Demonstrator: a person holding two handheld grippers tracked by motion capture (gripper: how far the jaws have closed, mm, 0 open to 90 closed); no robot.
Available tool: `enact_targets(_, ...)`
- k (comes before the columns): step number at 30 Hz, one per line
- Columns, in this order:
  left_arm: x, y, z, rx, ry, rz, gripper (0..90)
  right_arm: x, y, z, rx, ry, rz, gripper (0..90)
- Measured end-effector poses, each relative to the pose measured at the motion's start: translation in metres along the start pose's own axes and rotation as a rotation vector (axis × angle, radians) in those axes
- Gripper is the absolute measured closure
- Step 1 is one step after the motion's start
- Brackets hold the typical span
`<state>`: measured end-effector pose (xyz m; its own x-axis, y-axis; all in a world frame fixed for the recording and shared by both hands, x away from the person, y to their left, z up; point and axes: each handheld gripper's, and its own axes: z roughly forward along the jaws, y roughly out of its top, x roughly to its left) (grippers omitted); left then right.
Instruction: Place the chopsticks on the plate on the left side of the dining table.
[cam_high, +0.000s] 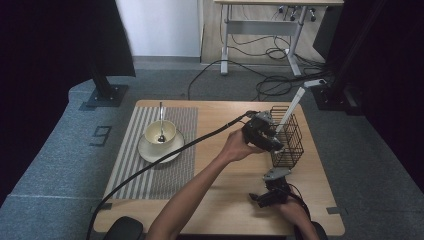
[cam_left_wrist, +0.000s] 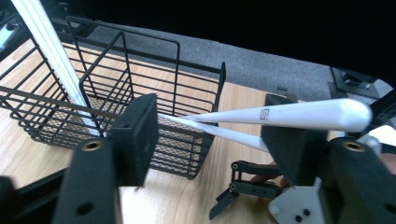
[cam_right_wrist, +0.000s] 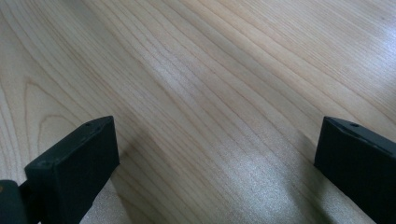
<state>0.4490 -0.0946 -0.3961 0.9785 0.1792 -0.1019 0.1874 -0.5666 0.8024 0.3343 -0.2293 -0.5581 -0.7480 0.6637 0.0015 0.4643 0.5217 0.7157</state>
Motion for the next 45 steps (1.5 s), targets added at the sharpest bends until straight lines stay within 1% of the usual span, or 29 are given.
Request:
enact_targets(3,-0.001,0.001,0.006,0.015,0.019,0.024,45.5,0.000,0.000,0.000,0.000,0.000,0.000,0.0)
enact_targets(5,-0.002,0.002,0.009,0.005,0.022,0.029,49.5,0.000,0.000,0.000,0.000,0.000,0.000,0.0)
enact_targets(7,-0.002,0.003,0.011,-0.003,0.022,0.030,55.0,0.000,0.000,0.000,0.000,0.000,0.000,0.0)
enact_targets(8,-0.002,0.003,0.012,-0.007,0.020,0.029,55.0,0.000,0.000,0.000,0.000,0.000,0.000,0.0)
enact_targets(10,-0.002,0.003,0.014,-0.009,0.022,0.027,58.0,0.000,0.000,0.000,0.000,0.000,0.000,0.0)
enact_targets(11,-0.002,0.003,0.014,-0.010,0.024,0.026,61.4,0.000,0.000,0.000,0.000,0.002,-0.002,0.0)
enact_targets(14,-0.001,0.002,0.016,-0.009,0.025,0.028,63.1,0.000,0.000,0.000,0.001,0.003,-0.003,0.0)
enact_targets(16,0.000,0.001,0.016,-0.007,0.023,0.032,67.0,0.000,0.000,0.000,0.001,0.003,-0.002,0.0)
enact_targets(20,0.000,0.000,0.017,-0.001,0.035,0.043,75.4,0.000,0.000,0.000,0.001,0.004,-0.004,0.0)
enact_targets(22,0.000,0.000,0.018,-0.004,0.050,0.053,80.4,0.000,0.000,0.000,0.002,0.005,-0.004,0.0)
enact_targets(25,0.000,0.000,0.017,-0.008,0.079,0.068,81.9,0.000,0.000,0.000,0.002,0.005,-0.004,0.0)
enact_targets(27,0.001,0.000,0.017,-0.012,0.077,0.066,82.7,0.000,0.000,0.000,0.002,0.005,-0.005,0.0)
enact_targets(29,0.001,0.000,0.016,-0.015,0.084,0.069,82.9,0.000,0.000,0.000,0.002,0.005,-0.005,0.0)
enact_targets(34,0.001,0.001,0.010,-0.023,0.079,0.065,82.9,0.000,0.000,0.000,0.002,0.007,-0.006,0.0)
enact_targets(36,0.000,0.002,0.006,-0.028,0.076,0.066,82.9,0.000,0.000,0.000,0.002,0.007,-0.006,0.0)
enact_targets(45,0.002,0.004,-0.025,-0.078,0.050,0.030,83.0,0.000,0.000,0.000,0.003,0.007,-0.006,0.0)
